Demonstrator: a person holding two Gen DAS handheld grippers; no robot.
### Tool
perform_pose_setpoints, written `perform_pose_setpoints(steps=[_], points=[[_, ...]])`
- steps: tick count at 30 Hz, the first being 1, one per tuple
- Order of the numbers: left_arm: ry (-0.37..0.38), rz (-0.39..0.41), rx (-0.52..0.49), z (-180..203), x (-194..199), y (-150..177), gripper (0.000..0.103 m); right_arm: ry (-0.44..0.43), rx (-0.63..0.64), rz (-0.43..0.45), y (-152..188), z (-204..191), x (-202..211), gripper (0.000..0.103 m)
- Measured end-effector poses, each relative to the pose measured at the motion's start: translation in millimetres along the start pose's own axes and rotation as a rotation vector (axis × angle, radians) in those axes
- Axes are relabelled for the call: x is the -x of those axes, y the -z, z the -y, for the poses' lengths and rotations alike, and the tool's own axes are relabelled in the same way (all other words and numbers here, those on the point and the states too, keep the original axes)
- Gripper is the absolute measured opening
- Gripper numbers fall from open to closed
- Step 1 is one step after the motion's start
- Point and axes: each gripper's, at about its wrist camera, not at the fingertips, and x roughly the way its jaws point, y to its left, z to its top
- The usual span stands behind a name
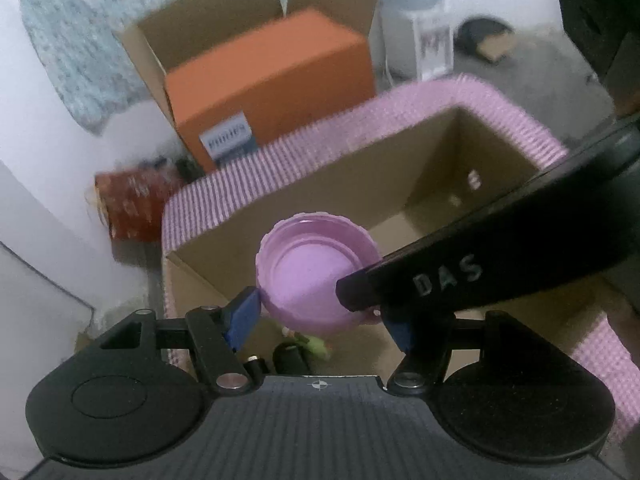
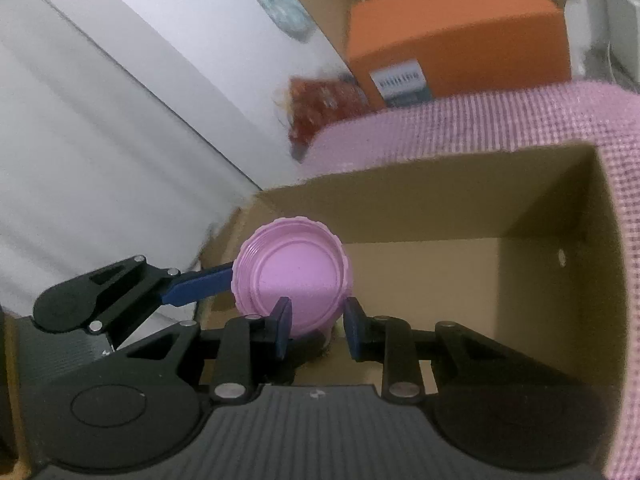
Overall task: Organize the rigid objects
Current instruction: 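Carry the pink lid into the cardboard box and open the right gripper, then move the empty right gripper back to the black tape roll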
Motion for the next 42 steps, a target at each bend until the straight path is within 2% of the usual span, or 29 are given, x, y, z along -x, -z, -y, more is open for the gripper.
perform_pose_setpoints(steps=[5, 9, 15, 19, 23, 30, 36, 38, 42], points=[[0.005, -0.118, 0.001, -3, -44, -9, 0.066, 0.047, -0.03, -0.081, -14, 21, -45, 0.03], [-0.018, -0.17, -0.013, -1, -66, -9, 0.064, 0.071, -0.056, -0.115, -17, 30, -67, 0.03], [-0.037, -0.2, -0.028, 2, -78, -5, 0.066, 0.068, -0.142, -0.128, -19, 48, -89, 0.03], [-0.026, -0.193, -0.002, 0, -71, -3, 0.066, 0.06, -0.177, -0.113, -13, 54, -80, 0.031], [-0.022, -0.146, 0.017, -3, -50, -4, 0.066, 0.042, -0.2, -0.07, -10, 55, -54, 0.032], [-0.001, -0.001, 0.062, -13, 17, -1, 0.067, -0.035, -0.164, 0.059, 5, 43, 21, 0.032], [0.026, 0.129, 0.082, -12, 82, 24, 0.067, -0.126, -0.127, 0.151, 44, 26, 87, 0.032], [0.048, 0.185, 0.095, -8, 107, 42, 0.069, -0.147, -0.101, 0.19, 63, 18, 108, 0.032], [0.092, 0.253, 0.14, -1, 132, 78, 0.071, -0.174, -0.034, 0.264, 106, -2, 133, 0.033]])
